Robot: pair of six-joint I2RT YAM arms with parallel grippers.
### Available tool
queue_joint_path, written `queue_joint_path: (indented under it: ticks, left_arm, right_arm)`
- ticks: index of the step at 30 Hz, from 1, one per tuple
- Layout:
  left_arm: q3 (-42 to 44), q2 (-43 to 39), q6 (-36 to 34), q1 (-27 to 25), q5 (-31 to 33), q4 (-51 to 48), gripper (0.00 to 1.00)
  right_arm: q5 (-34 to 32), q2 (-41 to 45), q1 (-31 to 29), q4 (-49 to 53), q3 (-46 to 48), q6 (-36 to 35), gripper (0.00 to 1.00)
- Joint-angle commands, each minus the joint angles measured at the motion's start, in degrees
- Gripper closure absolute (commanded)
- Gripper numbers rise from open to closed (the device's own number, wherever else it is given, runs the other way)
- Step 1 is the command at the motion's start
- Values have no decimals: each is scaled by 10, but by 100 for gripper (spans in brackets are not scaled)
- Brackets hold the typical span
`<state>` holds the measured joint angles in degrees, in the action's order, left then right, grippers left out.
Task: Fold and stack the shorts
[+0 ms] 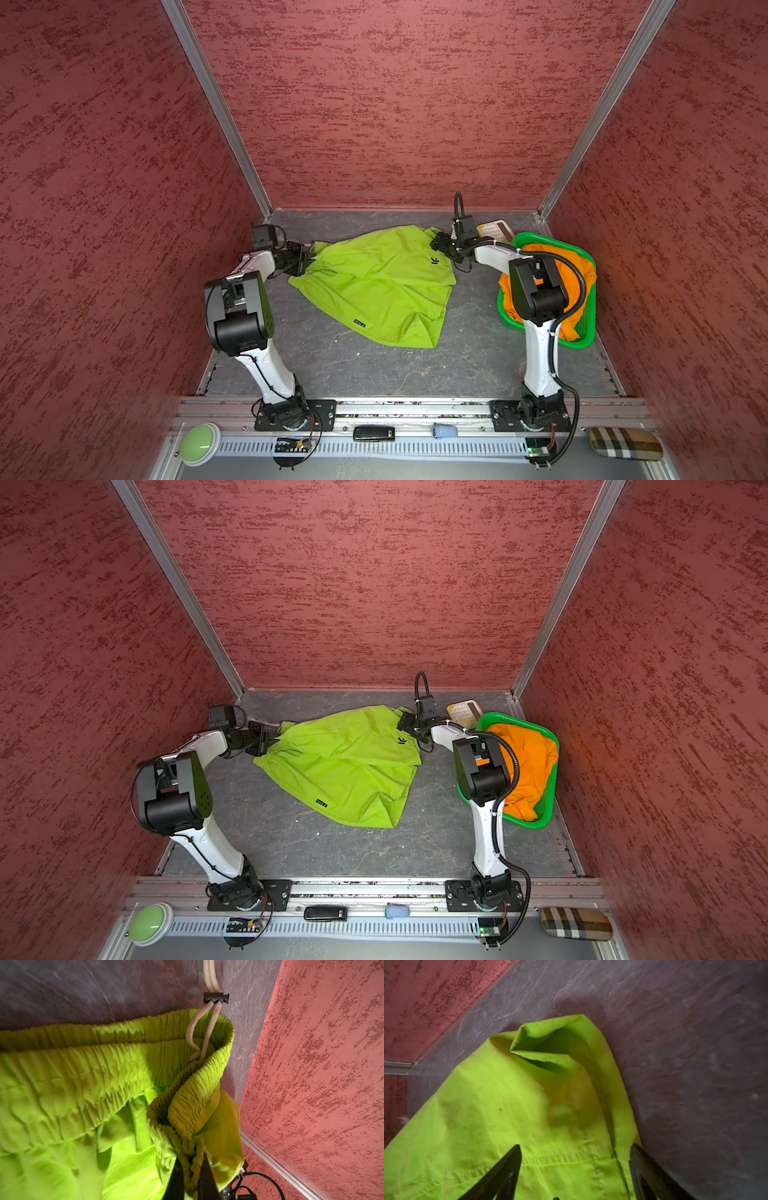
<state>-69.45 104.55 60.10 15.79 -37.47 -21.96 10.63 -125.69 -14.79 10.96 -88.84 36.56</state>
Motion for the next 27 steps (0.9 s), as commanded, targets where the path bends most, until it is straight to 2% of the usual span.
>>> queue_joint_path:
  ticks: [1,9,13,17,21,27]
  left_arm:
    - [-14,-12,-14,-2,-12,-1,100]
    - [-18,-7,-16,-4,-10,-1,100]
    - [-21,-8,-20,-5,-9,-4,100]
    - [-30,-8,-31,-7,-1,-17,100]
    - [-35,-8,-33,-7,1,-21,100]
    - [-89,6,-22,2,3,-27,100]
  right_arm:
    - [-13,-20,0,17,-29,-13,25]
    - [-34,-66,1,42,-59,-25,42]
    - [-40,-79,1,46,-63,-27,60]
    - [-40,-77,0,42,-63,-27,83]
    - [-39,-59,0,45,-64,-31,98]
    - [-53,16,11,70,-82,-49,100]
